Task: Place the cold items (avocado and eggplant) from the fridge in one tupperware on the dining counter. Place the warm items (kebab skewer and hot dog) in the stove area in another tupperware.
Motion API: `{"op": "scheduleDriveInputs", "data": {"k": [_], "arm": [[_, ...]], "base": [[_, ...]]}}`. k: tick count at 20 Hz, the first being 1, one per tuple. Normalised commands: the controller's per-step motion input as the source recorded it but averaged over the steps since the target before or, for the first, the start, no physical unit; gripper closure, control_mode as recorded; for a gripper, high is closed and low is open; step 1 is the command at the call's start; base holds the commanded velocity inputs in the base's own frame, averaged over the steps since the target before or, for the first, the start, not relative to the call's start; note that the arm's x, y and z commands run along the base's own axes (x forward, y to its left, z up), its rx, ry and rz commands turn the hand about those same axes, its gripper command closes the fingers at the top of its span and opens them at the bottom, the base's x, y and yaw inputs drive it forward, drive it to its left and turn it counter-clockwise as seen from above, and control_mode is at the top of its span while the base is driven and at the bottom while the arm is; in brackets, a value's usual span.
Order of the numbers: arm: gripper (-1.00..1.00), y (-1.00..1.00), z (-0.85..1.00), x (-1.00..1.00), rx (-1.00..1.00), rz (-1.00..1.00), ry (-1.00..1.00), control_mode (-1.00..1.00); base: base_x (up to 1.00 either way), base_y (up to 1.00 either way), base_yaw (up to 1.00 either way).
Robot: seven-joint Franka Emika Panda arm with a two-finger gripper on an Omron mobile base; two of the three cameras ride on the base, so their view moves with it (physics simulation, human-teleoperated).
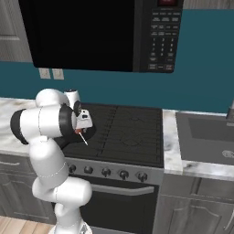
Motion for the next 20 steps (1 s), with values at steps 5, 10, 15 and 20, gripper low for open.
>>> {"op": "scheduleDriveInputs", "data": {"k": [5, 10, 15, 20], "arm": [[-1.00, -0.01, -0.19, 0.00, 0.00, 0.00, 0.00, -1.00], [-1.00, 0.00, -0.22, 0.00, 0.00, 0.00, 0.00, -1.00], [-1.00, 0.00, -0.01, 0.00, 0.00, 0.00, 0.00, -1.00], [1.00, 0.00, -0.01, 0.00, 0.00, 0.00, 0.02, -1.00]], "base": [[0.00, 0.00, 0.00], [0.00, 0.00, 0.00], [0.00, 0.00, 0.00], [0.00, 0.00, 0.00]]}}
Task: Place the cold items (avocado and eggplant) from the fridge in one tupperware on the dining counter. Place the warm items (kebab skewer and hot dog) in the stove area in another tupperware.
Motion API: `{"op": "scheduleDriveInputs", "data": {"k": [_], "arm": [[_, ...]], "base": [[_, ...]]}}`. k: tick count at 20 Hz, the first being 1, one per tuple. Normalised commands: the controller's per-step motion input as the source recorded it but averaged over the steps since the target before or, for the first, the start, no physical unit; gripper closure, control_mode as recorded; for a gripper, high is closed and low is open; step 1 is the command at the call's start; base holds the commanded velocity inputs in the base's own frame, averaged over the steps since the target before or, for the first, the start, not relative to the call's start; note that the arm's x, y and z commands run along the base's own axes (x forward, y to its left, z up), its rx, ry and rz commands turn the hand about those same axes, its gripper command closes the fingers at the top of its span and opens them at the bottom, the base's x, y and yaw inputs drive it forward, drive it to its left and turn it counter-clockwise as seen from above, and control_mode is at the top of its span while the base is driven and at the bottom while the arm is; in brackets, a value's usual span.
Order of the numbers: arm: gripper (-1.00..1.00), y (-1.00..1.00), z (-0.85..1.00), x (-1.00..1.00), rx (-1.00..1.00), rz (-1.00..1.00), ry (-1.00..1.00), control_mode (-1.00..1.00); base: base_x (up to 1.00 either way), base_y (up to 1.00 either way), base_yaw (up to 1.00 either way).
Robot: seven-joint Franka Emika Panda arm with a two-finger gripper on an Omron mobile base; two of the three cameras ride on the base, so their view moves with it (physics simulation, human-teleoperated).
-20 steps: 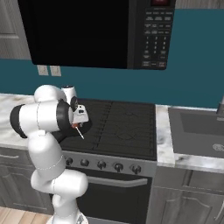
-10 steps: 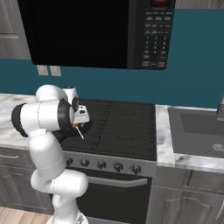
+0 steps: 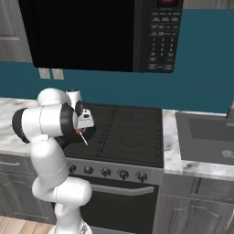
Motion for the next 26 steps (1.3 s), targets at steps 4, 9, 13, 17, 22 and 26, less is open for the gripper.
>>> {"op": "scheduleDriveInputs", "data": {"k": [4, 9, 13, 17, 22, 26], "arm": [[1.00, 0.00, 0.00, 0.00, 0.00, 0.00, 0.00, -1.00], [1.00, 0.00, 0.08, -0.20, 0.00, 0.00, 0.00, -1.00], [1.00, -0.08, 0.59, -0.46, 0.00, 0.02, 0.00, -1.00], [1.00, -0.04, 0.56, -0.66, 0.00, 0.07, 0.00, -1.00], [1.00, -0.08, 0.40, -0.68, -0.04, 0.08, 0.00, -1.00], [1.00, -0.59, 0.06, -0.69, 0.00, 0.28, 0.00, -1.00]], "base": [[0.00, 0.00, 0.00], [0.00, 0.00, 0.00], [0.00, 0.00, 0.00], [0.00, 0.00, 0.00], [0.00, 0.00, 0.00], [0.00, 0.00, 0.00]]}}
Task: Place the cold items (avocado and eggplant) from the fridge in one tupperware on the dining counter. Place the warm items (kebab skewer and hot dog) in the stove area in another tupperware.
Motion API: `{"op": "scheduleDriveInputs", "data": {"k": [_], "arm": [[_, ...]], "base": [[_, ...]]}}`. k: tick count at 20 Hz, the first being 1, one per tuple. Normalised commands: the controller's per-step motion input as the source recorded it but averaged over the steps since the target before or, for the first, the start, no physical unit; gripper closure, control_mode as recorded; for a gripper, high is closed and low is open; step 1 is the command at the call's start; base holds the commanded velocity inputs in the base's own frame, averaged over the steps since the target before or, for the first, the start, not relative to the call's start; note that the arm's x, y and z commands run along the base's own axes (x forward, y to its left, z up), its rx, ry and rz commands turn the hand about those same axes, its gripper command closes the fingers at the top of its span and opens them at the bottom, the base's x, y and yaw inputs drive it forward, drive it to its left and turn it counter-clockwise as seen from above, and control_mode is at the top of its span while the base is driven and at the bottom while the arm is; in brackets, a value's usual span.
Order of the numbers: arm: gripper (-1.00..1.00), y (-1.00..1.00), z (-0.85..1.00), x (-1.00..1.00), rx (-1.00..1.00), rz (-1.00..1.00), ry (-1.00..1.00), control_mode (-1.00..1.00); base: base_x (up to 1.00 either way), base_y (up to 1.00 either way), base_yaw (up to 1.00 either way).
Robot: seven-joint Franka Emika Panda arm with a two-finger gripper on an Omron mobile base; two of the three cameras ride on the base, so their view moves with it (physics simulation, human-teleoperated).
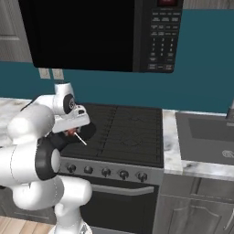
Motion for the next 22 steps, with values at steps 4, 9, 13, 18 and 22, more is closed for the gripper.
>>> {"op": "scheduleDriveInputs", "data": {"k": [4, 9, 13, 18, 22], "arm": [[1.00, -0.52, 0.18, -0.52, 0.00, 0.38, 0.00, -1.00], [1.00, -0.35, 0.25, -0.51, 0.00, 0.40, 0.00, -1.00], [1.00, -0.17, 0.29, -0.58, 0.05, 0.40, -0.02, -1.00], [1.00, -0.06, 0.41, -0.54, 0.15, 0.17, -0.01, -1.00], [1.00, -0.31, 0.09, -0.30, 0.00, 0.03, 0.02, -1.00]], "base": [[0.00, 0.00, 0.00], [0.00, 0.00, 0.00], [0.00, 0.00, 0.00], [0.00, 0.00, 0.00], [0.00, 0.00, 0.00]]}}
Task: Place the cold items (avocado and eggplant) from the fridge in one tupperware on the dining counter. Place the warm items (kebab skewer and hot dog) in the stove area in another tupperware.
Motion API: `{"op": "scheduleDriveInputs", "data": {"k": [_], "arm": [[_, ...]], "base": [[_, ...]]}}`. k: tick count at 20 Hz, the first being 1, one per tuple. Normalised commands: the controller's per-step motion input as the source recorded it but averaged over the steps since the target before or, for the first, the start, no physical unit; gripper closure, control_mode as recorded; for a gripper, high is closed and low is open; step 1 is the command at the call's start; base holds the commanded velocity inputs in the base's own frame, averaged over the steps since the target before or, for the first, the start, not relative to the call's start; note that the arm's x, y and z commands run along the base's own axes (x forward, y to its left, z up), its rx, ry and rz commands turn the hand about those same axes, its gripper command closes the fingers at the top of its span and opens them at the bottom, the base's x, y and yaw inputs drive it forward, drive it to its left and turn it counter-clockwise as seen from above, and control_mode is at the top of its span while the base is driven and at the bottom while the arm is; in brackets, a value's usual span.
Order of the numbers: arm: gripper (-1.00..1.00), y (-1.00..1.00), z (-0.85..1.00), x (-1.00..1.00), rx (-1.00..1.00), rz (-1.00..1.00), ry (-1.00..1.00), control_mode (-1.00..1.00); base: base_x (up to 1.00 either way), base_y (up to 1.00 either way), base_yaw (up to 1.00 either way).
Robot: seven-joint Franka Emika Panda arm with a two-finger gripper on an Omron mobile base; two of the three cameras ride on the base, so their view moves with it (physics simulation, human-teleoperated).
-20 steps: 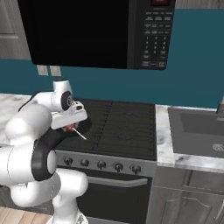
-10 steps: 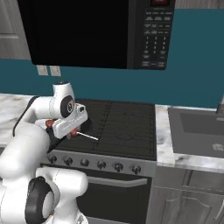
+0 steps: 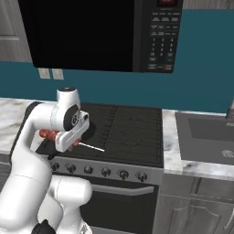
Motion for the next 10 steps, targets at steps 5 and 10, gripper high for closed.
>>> {"op": "scheduleDriveInputs", "data": {"k": [5, 10], "arm": [[1.00, 0.00, -0.03, -0.09, -0.11, 0.00, 0.03, -1.00], [1.00, 0.00, -0.01, 0.00, 0.00, 0.00, 0.00, -1.00]], "base": [[0.00, 0.00, 0.00], [0.00, 0.00, 0.00]]}}
